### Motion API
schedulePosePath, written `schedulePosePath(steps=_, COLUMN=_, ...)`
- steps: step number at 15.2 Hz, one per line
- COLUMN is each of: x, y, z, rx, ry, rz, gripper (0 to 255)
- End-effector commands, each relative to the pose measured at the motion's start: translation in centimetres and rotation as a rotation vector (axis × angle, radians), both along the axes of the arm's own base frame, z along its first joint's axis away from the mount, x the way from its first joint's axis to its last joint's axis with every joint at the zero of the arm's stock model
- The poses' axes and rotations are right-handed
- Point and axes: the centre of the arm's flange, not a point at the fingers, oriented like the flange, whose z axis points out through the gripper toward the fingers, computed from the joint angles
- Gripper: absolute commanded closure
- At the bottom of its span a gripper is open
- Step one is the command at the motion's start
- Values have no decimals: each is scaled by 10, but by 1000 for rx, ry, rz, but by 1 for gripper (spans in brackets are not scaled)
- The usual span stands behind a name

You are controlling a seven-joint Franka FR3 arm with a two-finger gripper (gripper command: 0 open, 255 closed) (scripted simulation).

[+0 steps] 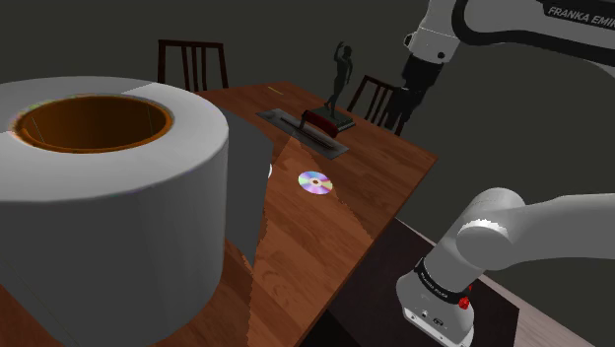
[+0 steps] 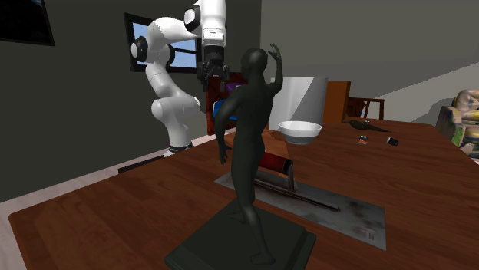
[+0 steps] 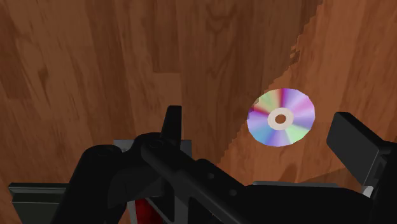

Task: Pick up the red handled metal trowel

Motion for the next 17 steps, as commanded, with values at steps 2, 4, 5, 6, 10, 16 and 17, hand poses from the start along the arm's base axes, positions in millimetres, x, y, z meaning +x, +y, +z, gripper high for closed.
schedulePosePath(steps=2, x=12, y=-2, z=-5, rx=-4, ry=0, rz=-4, gripper=0)
schedulePosePath(steps=4, x=37, y=-5, z=-14, rx=-11, ry=-1, rz=-12, gripper=0)
schedulePosePath(steps=5, x=49, y=-6, z=-18, rx=-14, ry=-1, rz=-16, gripper=0)
schedulePosePath(steps=6, x=61, y=-8, z=-23, rx=-18, ry=-2, rz=-20, gripper=0)
schedulePosePath(steps=10, x=110, y=-16, z=-40, rx=-32, ry=-3, rz=-37, gripper=0)
schedulePosePath(steps=16, x=183, y=-29, z=-67, rx=-54, ry=-5, rz=-61, gripper=0)
schedulePosePath(steps=17, x=195, y=-32, z=-71, rx=-57, ry=-5, rz=-65, gripper=0)
